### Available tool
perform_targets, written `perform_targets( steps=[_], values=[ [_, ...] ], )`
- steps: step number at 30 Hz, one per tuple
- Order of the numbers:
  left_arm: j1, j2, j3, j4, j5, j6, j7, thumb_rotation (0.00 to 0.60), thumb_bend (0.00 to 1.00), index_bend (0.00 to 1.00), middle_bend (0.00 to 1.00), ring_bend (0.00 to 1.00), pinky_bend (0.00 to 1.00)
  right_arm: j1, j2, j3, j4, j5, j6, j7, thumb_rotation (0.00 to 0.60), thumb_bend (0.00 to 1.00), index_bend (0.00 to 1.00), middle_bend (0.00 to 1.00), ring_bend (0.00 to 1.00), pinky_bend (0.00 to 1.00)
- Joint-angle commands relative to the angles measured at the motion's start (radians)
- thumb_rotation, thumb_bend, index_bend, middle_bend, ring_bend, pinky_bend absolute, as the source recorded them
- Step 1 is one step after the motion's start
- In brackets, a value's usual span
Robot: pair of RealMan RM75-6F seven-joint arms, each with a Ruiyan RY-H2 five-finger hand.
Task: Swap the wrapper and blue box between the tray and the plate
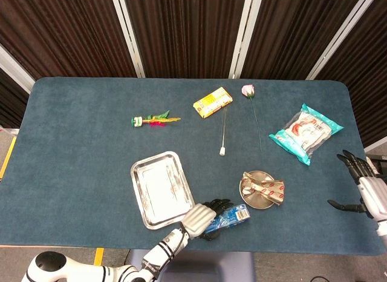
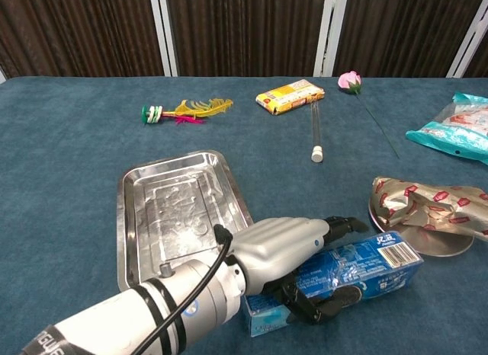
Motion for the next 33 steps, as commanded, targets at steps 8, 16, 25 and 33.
perform_targets(
  steps=[8,16,25,33],
  values=[
    [-0.009,0.038,-0.016,-0.024,0.063,-0.02,-0.111,0.6,0.47,0.54,0.58,0.6,0.76,0.002,-0.003,0.006,-0.003,0.006,-0.021,-0.013,0.6,0.15,0.0,0.0,0.0,0.0],
    [-0.037,0.177,-0.078,-0.061,0.166,0.019,-0.146,0.6,0.47,0.56,0.59,0.61,0.77,-0.004,-0.002,0.002,-0.023,-0.002,-0.021,-0.056,0.6,0.15,0.0,0.0,0.0,0.0],
    [0.0,0.396,-0.031,-0.002,0.203,0.005,-0.267,0.6,0.46,0.52,0.55,0.59,0.74,-0.011,-0.015,0.0,-0.06,-0.008,-0.019,-0.133,0.6,0.15,0.0,0.0,0.0,0.0],
    [0.008,0.471,0.026,0.048,0.205,-0.056,-0.388,0.6,0.38,0.1,0.13,0.11,0.2,-0.028,-0.03,0.003,-0.083,-0.003,0.006,-0.205,0.6,0.15,0.0,0.0,0.0,0.0]
  ],
)
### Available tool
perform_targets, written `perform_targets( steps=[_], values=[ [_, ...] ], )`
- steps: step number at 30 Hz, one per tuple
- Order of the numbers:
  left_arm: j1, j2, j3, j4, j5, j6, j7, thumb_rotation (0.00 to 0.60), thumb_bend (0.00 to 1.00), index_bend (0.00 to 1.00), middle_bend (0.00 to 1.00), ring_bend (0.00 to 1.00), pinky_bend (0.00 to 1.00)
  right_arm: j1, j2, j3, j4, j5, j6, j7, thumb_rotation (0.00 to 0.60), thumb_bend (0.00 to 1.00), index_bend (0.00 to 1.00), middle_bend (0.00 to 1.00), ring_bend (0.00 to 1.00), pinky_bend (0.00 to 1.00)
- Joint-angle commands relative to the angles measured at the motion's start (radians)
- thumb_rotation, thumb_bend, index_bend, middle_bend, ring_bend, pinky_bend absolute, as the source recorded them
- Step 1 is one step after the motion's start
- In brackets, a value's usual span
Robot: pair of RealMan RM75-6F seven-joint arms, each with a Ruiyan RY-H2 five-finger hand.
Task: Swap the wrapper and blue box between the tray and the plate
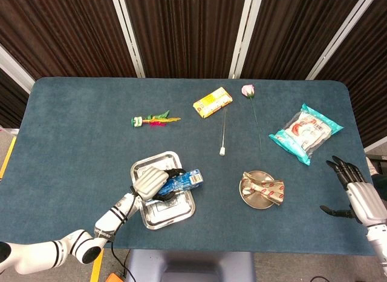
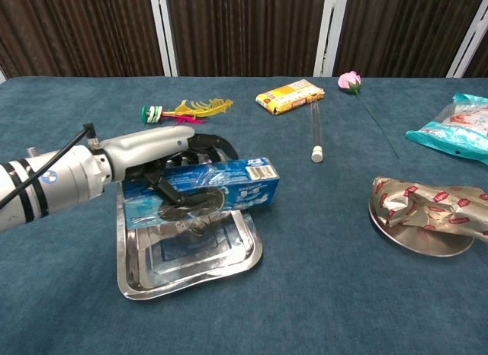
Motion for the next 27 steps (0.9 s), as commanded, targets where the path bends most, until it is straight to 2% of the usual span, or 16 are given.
perform_targets(
  steps=[1,4,9,13,16,18,20,23,25,27],
  values=[
    [0.002,0.037,0.017,0.007,-0.018,-0.031,-0.001,0.6,0.36,0.01,0.03,0.02,0.09,-0.01,-0.01,0.005,-0.017,0.019,0.005,-0.046,0.6,0.15,0.0,0.0,0.0,0.0],
    [0.016,0.04,0.016,-0.002,-0.007,0.018,0.023,0.6,0.35,0.0,0.0,0.0,0.03,-0.015,-0.013,0.007,-0.025,0.019,0.013,-0.066,0.6,0.15,0.0,0.0,0.0,0.0],
    [0.041,0.08,0.04,-0.065,0.035,0.085,0.075,0.6,0.34,0.0,0.0,0.0,0.01,-0.041,-0.016,0.001,-0.04,0.002,0.059,-0.095,0.6,0.15,0.0,0.0,0.0,0.0],
    [0.088,0.175,0.086,-0.177,0.09,0.16,0.133,0.6,0.34,0.0,0.0,0.0,0.01,-0.061,-0.018,-0.001,-0.042,-0.008,0.095,-0.111,0.6,0.15,0.0,0.0,0.0,0.0],
    [0.196,0.288,0.137,-0.256,0.154,0.339,0.253,0.6,0.35,0.0,0.0,0.0,0.05,-0.082,-0.002,-0.017,-0.053,-0.023,0.113,-0.113,0.6,0.15,0.0,0.0,0.0,0.0],
    [0.315,0.325,0.169,-0.248,0.181,0.521,0.303,0.6,0.36,0.0,0.0,0.0,0.08,-0.104,0.001,-0.021,-0.056,-0.026,0.145,-0.123,0.6,0.15,0.0,0.0,0.0,0.0],
    [0.434,0.32,0.201,-0.197,0.207,0.696,0.251,0.6,0.38,0.0,0.0,0.0,0.05,-0.124,-0.008,-0.02,-0.057,-0.034,0.182,-0.153,0.6,0.15,0.0,0.0,0.0,0.0],
    [0.564,0.273,0.226,-0.042,0.223,0.873,0.168,0.6,0.39,0.0,0.0,0.0,0.02,-0.142,-0.038,-0.022,-0.058,-0.059,0.219,-0.23,0.6,0.15,0.0,0.0,0.0,0.0],
    [0.595,0.282,0.246,0.005,0.229,0.882,0.157,0.6,0.39,0.0,0.0,0.0,0.01,-0.149,-0.052,-0.032,-0.067,-0.087,0.231,-0.278,0.6,0.15,0.0,0.0,0.0,0.0],
    [0.606,0.299,0.242,-0.005,0.252,0.916,0.113,0.6,0.39,0.0,0.0,0.0,0.0,-0.154,-0.065,-0.036,-0.067,-0.107,0.242,-0.313,0.6,0.15,0.0,0.0,0.0,0.0]
  ],
)
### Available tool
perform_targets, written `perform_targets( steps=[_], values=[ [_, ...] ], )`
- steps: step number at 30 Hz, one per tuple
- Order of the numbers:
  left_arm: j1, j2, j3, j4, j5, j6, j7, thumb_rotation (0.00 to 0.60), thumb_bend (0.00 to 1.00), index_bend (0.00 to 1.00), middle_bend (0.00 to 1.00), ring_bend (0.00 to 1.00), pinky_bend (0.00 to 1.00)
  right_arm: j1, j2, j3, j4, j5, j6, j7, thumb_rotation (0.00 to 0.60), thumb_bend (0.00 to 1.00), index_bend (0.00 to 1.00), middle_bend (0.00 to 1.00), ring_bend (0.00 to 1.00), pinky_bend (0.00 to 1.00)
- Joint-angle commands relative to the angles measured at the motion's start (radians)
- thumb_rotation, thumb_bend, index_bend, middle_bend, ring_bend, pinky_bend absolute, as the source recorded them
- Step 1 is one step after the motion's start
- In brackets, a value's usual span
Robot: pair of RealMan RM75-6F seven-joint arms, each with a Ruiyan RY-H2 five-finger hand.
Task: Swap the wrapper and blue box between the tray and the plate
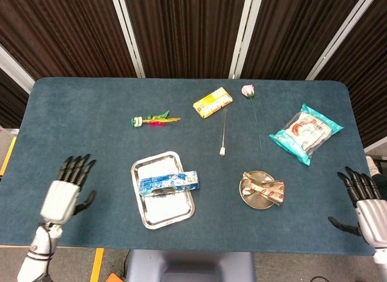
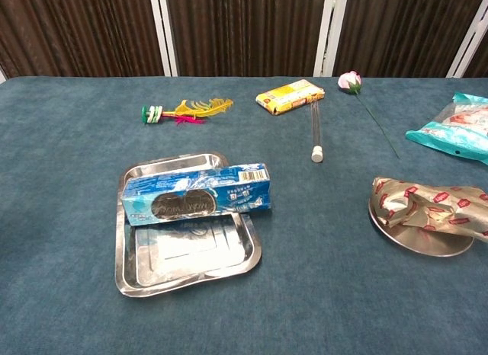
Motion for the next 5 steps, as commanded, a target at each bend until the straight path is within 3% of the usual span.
perform_targets(
  steps=[1,5],
  values=[
    [0.136,0.038,0.05,0.088,0.075,0.155,-0.09,0.6,0.39,0.0,0.0,0.0,0.0,-0.02,-0.036,-0.014,-0.007,-0.049,0.03,-0.083,0.6,0.15,0.0,0.0,0.0,0.0],
    [0.143,0.058,0.044,0.084,0.098,0.157,-0.12,0.6,0.39,0.0,0.0,0.0,0.0,-0.022,-0.047,-0.014,-0.011,-0.051,0.023,-0.111,0.6,0.15,0.0,0.0,0.0,0.0]
  ],
)
